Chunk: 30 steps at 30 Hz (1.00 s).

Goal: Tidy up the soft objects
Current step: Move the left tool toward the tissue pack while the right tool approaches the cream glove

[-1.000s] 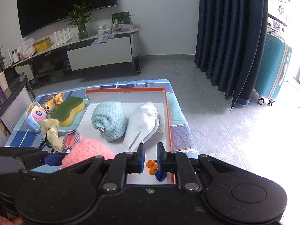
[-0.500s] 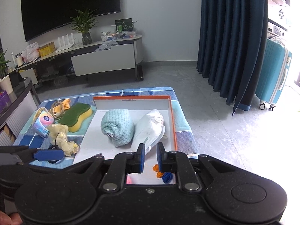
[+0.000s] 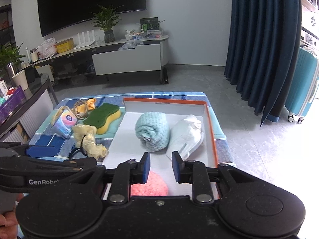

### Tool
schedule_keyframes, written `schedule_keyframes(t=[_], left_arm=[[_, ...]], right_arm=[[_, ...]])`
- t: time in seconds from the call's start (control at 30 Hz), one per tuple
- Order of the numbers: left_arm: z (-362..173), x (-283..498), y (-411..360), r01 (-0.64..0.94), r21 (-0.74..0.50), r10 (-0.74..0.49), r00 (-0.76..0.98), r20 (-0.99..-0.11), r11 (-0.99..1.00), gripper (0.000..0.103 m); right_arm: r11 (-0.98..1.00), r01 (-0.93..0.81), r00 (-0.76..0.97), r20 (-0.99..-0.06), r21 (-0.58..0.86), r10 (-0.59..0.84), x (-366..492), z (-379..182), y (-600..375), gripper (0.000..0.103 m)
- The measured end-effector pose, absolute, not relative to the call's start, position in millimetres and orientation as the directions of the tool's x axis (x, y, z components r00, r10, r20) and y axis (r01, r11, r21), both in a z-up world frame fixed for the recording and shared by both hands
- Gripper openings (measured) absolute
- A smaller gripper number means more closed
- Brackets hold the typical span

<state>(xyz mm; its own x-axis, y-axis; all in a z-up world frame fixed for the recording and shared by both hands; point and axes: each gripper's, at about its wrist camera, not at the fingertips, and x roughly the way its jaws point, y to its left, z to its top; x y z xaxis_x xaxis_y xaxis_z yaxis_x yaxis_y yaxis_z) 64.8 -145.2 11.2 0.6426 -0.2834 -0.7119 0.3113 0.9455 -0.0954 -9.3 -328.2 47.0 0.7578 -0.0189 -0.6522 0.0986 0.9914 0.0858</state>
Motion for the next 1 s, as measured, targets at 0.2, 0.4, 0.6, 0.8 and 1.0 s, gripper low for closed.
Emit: schedule_keyframes(t=[0.2,0.4,0.6,0.8,1.0], left_arm=[[13.0,67.8,-118.8,0.254,-0.097,-0.245,0.657,-0.713,0.962,0.093],[12.5,70.7,-93.3,0.198,-0.101,-0.21,0.668,-0.714,0.975,0.093],[9.3,73.6,-67.8,0.149,-0.109,-0.181,0.671,-0.719,0.983,0.094],[3.4,79.4,-46.3,0.096,-0.115,-0.149,0.668,-0.729,0.989,0.094],[-0.7,84.4,-34.9,0.07,-0.117,-0.134,0.665,-0.735,0.991,0.094]], right_arm=[[0.995,0.051,0.75,-0.661,0.087,0.019,-0.5,45.6,-306.0,0.036],[0.997,0.001,0.745,-0.665,0.082,0.054,10.9,44.7,-281.2,0.039],[0.996,-0.044,0.732,-0.676,0.079,0.086,21.1,40.5,-260.0,0.039],[0.994,-0.076,0.72,-0.686,0.076,0.107,29.4,36.0,-245.9,0.039],[0.992,-0.098,0.704,-0.698,0.085,0.13,38.8,29.7,-235.2,0.039]])
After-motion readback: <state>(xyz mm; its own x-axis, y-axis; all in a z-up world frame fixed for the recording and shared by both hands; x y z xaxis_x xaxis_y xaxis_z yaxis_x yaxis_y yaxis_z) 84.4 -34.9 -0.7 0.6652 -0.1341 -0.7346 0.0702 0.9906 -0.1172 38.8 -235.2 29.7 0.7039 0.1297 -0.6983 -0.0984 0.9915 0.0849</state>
